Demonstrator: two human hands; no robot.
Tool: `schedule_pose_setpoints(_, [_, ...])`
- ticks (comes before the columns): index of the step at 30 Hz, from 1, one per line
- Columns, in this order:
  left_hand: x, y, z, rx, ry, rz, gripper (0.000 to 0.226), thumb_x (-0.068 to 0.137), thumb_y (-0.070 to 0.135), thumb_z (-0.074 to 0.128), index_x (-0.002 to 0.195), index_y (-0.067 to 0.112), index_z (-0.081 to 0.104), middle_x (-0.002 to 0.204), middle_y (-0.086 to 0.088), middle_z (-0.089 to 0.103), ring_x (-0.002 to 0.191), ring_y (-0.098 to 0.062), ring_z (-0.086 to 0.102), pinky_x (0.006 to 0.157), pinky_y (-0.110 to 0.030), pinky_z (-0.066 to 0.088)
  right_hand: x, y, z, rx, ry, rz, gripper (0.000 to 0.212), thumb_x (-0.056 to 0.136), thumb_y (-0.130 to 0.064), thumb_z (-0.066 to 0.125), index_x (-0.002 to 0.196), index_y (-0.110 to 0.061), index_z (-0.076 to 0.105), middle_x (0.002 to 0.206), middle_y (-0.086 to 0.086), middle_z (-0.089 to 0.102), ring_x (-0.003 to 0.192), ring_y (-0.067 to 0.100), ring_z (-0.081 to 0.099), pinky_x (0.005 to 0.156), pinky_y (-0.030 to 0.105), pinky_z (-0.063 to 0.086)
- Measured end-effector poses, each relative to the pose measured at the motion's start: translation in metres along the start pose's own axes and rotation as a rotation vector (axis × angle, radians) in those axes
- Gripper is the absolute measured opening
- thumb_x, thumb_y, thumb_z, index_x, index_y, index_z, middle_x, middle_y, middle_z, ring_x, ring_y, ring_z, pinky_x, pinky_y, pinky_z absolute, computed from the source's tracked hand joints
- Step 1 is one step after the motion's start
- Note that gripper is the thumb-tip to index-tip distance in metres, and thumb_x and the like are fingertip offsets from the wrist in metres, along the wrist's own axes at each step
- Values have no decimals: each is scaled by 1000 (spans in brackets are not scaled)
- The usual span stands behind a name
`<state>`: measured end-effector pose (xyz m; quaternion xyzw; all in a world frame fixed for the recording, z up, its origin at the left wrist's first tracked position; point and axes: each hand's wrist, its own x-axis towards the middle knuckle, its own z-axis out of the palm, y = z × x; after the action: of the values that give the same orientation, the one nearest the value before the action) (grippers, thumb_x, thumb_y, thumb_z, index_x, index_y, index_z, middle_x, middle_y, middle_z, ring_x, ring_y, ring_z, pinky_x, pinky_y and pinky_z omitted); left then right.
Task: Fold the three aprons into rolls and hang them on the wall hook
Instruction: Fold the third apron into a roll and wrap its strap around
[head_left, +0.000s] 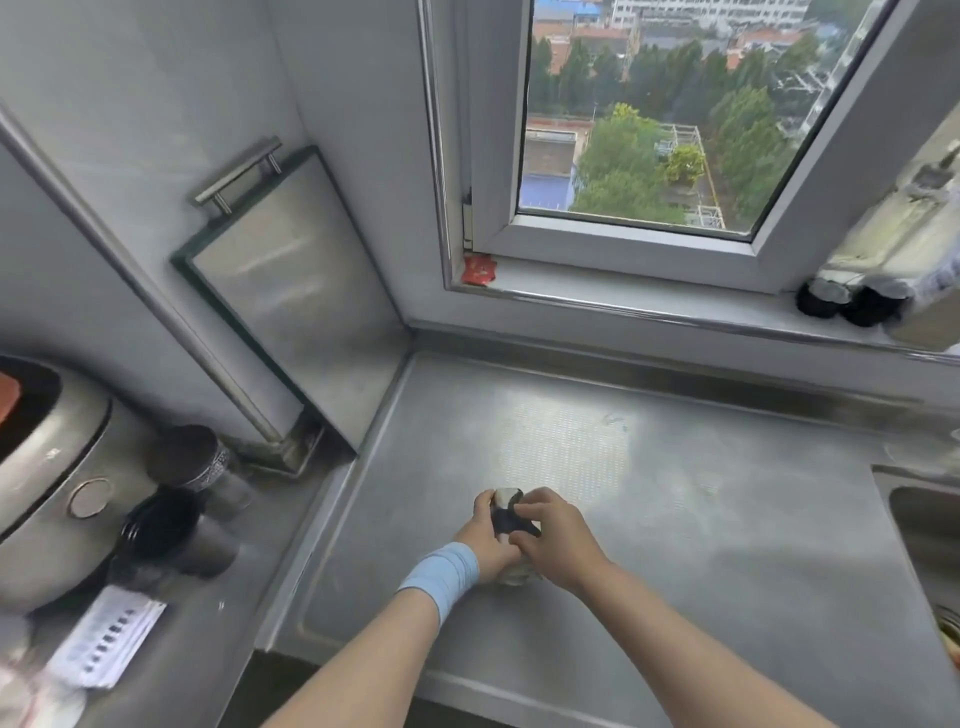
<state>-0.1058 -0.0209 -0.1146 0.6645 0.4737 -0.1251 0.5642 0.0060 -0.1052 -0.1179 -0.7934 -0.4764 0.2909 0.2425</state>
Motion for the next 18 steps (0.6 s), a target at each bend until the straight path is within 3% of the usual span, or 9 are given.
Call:
schedule_pose_setpoints(2, [0,-2,0,315,67,26,83,83,43,50,149,35,-1,114,-6,60,88,-27,60,81,-33,48,1,6,4,-1,20,-26,16,79,-12,64,93,-10,72,106,-5,57,95,12,56,84,17,43])
schedule_pose_setpoints(5, [2,-3,0,681,114,41,81,85,50,36,150,36,-9,107,-6,65,91,-30,63,83,-35,46,0,10,10,11,48,-48,13,76,-8,67,88,-7,71,104,-4,56,90,11,56,79,11,40])
schedule_pose_setpoints(8, [6,-5,-6,753,159,68,81,82,49,39,152,33,0,121,-7,59,108,-30,56,92,-39,44,-2,11,18,47,81,-66,8,76,-5,68,84,-7,69,102,-4,56,85,9,54,75,9,37])
schedule_pose_setpoints(11, [14,-10,-20,802,299,280,69,82,36,51,146,29,27,128,-5,43,122,-25,41,97,-38,41,0,13,20,84,85,-87,13,76,-4,68,88,-9,71,103,-5,57,88,8,55,78,7,38])
schedule_pose_setpoints(14, [15,-18,-21,643,269,514,43,83,21,56,125,28,51,118,5,45,112,-16,48,86,-27,44,-1,14,19,105,86,-71,22,83,-11,65,103,-14,74,109,-8,58,95,7,58,85,10,41])
schedule_pose_setpoints(18, [17,-26,-15,523,321,612,31,79,24,61,110,24,60,108,10,50,93,-13,57,78,-25,49,0,16,19,138,137,-40,22,93,-9,57,106,-11,75,110,-3,62,95,8,59,84,5,38])
